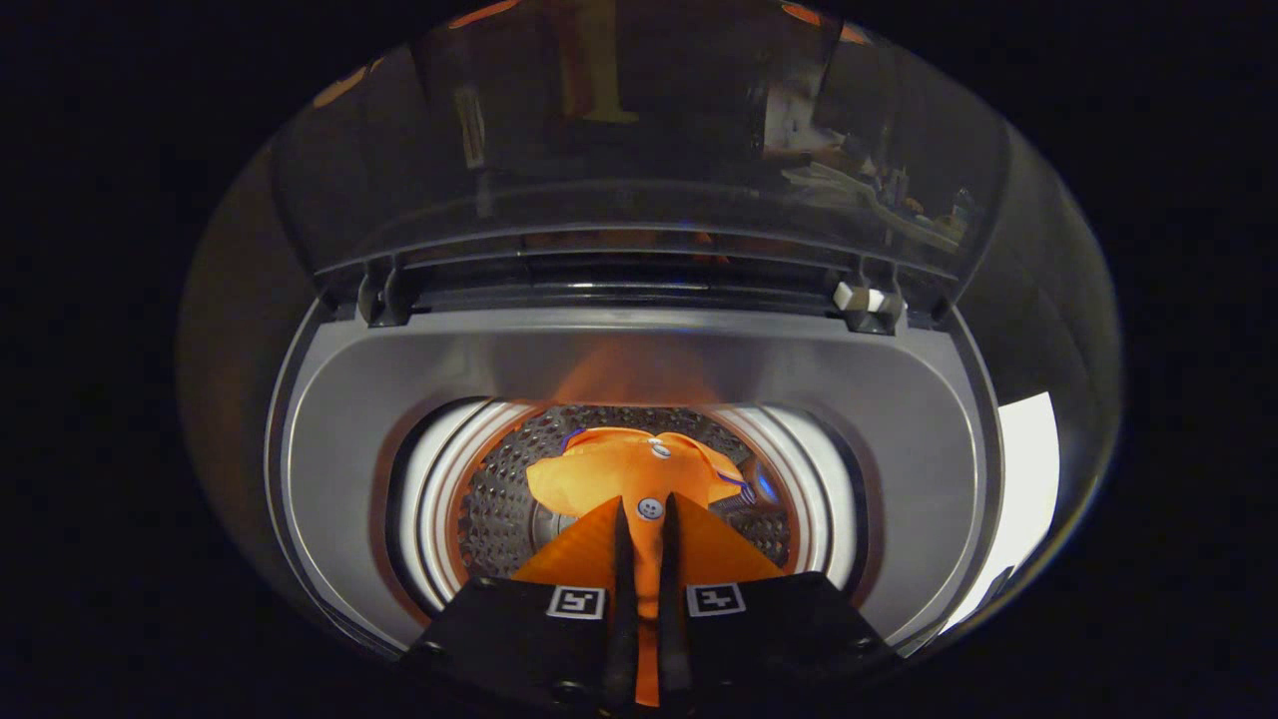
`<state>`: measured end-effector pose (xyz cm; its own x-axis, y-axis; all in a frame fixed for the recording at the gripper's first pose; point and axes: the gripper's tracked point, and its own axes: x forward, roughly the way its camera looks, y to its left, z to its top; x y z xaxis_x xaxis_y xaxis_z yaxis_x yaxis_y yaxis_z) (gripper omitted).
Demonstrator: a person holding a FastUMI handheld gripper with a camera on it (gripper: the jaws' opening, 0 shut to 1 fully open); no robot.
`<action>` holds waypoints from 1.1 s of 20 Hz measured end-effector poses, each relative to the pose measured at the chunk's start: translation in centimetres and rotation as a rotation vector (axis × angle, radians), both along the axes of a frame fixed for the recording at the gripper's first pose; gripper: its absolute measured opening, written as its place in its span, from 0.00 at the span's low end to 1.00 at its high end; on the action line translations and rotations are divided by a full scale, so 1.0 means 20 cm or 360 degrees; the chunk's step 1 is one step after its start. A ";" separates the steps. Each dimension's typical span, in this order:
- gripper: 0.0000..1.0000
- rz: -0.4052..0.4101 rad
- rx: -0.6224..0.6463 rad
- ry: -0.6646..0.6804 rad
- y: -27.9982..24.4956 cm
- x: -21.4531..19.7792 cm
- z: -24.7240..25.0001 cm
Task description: Put the clothes into the washing machine and then close the washing machine lid.
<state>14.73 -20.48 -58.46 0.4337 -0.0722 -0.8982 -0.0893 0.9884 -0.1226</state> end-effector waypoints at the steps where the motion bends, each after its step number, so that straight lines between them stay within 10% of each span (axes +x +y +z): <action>1: 0.18 -0.0006 0.0000 0.0019 0.00 -0.01 -0.01; 11: 0.99 0.0026 -0.0080 -0.0248 -0.07 -0.02 0.37; 22: 0.99 0.0047 0.0052 -0.0741 0.02 0.18 1.35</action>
<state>18.41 -20.16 -31.51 0.7925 -0.0286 -0.6092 -0.0602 0.9903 -0.1248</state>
